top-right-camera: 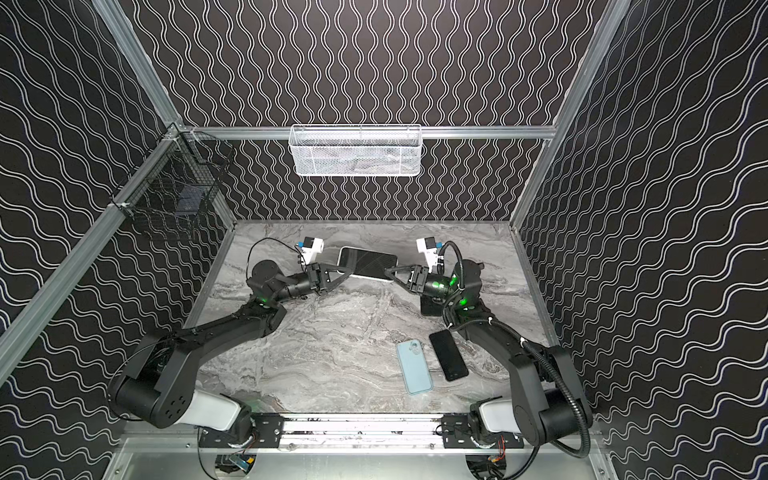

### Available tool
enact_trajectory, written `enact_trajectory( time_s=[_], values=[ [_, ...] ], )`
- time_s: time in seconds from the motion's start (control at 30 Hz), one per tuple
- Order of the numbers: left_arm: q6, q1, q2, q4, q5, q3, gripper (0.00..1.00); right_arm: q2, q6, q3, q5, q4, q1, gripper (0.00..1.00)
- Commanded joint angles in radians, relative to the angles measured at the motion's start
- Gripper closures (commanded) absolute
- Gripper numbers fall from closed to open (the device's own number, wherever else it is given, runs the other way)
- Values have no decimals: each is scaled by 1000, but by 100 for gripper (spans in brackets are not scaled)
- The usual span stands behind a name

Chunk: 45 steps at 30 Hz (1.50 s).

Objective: Put the phone into the phone case

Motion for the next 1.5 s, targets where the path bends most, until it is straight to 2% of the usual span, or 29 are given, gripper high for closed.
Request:
enact_trajectory(
  time_s=[0.0,0.27,0.57,0.63,0.77,0.97,1.2,1.27,1.3,1.37,1.47],
  values=[
    [28,-13,-5,-13,33,-1,100,6,-69,45,16,-13,-8,57],
    [26,-16,-21,-4,25,-28,100,29,-48,70,6,16,-19,73],
    [19,-16,-10,13,34,-31,100,-1,-64,52,17,-3,-30,97],
    [12,-17,-10,27,38,-30,100,-8,-71,48,18,-11,-37,94],
    [11,-18,-13,27,40,-29,100,-11,-53,45,7,14,-55,71],
    [13,-18,-22,23,38,-36,100,6,20,40,-22,116,-75,70],
    [9,-18,-21,34,31,-42,100,12,33,37,-33,134,-79,78],
    [5,-18,-17,38,33,-40,100,12,31,32,-36,129,-78,77],
    [0,-18,-16,45,34,-41,100,5,11,28,-27,106,-78,71],
    [-1,-18,-17,48,34,-36,100,-22,-72,34,14,-20,-82,52],
    [0,-18,-22,40,33,-30,100,-52,-166,47,72,-202,-87,39]
  ],
)
